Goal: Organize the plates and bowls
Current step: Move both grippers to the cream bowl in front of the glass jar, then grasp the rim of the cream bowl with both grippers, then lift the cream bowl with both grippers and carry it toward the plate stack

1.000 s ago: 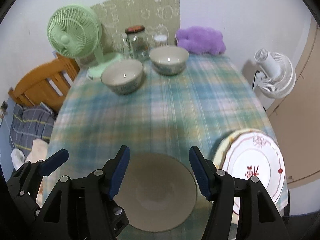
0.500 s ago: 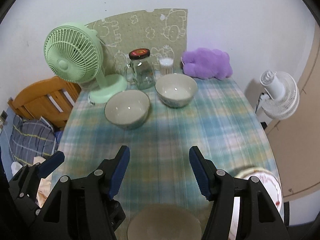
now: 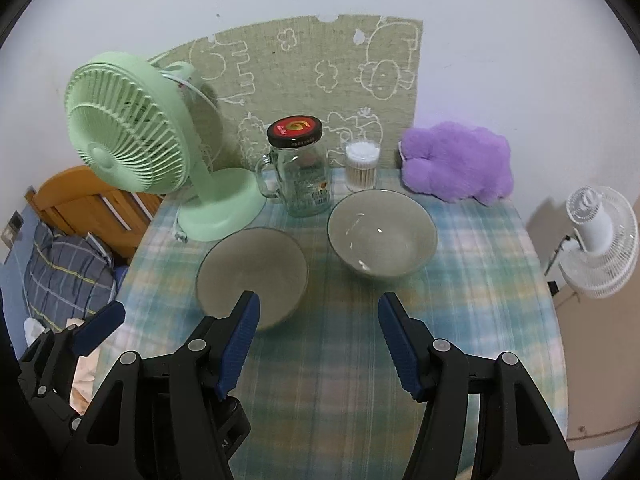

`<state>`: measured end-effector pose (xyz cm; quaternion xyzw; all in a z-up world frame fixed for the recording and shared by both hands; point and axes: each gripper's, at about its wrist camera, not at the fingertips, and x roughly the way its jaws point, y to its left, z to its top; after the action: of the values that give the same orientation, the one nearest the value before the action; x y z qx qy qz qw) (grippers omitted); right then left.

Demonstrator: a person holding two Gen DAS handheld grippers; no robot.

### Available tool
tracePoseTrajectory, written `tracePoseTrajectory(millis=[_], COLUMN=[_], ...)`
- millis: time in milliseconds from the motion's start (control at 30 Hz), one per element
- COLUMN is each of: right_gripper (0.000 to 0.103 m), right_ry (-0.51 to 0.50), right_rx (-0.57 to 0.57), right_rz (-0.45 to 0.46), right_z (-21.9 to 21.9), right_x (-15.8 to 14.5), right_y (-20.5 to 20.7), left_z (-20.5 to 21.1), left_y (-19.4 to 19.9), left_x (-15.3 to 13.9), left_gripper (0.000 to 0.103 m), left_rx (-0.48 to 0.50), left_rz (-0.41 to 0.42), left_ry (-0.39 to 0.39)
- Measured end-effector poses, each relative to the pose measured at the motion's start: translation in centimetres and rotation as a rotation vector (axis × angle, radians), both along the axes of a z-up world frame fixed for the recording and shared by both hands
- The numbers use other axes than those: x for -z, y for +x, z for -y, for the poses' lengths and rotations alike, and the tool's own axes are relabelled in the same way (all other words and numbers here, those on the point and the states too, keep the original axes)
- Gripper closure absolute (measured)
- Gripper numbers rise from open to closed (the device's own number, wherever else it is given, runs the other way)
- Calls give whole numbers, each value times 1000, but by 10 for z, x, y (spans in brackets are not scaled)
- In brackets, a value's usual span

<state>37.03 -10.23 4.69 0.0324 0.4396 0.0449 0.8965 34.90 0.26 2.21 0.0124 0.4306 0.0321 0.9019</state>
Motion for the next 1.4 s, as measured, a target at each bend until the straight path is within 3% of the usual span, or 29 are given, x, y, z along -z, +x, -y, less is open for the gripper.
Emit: tracePoseTrajectory(millis=[333,533,733,833,1033,1133,1400], right_gripper=[39,52,56,60,79,80,81], right_ry=[22,31,30,28,29,24,9], right_rx=[-77,-92,-92,-94,-107,-112,-116], right_rz=[-51,-81,-103,-115,-138,-137,-137], right_z=[-8,-14,-19,-22,-28,-28,-29], right_x=[37,63,83,92,105,108,107], right_y=[53,75,92,98,108,109,106], left_z=[-5,-13,-19,-22,-28,-28,-26], left_y=[37,55,72,78,86,88,85], left_x=[33,57,76,84,98,103,100], left_gripper=[28,36,40,47,67,70,79], left_rx=[-61,-77,-111,-111,-124,-115,-126], left_rz=[-61,-92,-119,-127,-165,-185,-184], left_ry=[16,8,5,-2,-26,-48,-2])
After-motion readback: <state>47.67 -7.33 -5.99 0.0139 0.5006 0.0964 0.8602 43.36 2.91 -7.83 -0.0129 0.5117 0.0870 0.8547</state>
